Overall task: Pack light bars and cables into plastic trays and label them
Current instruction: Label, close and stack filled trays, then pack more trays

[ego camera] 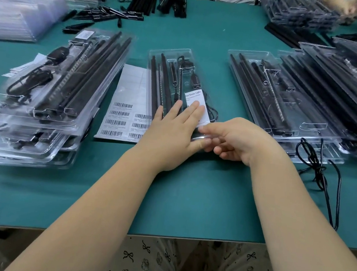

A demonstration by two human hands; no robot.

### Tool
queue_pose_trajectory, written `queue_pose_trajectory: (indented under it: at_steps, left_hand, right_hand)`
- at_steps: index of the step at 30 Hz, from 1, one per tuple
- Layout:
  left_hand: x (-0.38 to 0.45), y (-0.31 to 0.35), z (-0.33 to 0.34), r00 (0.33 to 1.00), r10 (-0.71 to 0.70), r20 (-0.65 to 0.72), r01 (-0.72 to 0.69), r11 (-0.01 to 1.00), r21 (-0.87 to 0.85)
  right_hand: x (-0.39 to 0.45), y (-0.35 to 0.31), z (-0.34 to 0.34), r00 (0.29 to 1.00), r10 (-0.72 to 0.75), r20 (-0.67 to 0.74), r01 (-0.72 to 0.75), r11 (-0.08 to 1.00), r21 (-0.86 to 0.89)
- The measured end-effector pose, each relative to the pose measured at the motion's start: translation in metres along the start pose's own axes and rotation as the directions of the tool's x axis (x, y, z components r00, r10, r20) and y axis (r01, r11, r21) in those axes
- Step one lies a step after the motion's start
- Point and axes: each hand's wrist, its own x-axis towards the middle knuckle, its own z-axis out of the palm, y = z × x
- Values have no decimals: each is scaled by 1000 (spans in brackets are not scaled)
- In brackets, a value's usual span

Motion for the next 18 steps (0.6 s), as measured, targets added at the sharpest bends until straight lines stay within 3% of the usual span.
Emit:
queue_pose_trajectory:
  at_steps: [12,18]
  left_hand:
    - [1,3,-2,1000,0,-24,-1,1000,-28]
    - [0,5,-5,995,51,-85,-65,984,-166]
  right_hand:
    - [0,2,7,993,-5,-121,17,995,99]
    - [0,5,5,990,-12,-143,31,991,132]
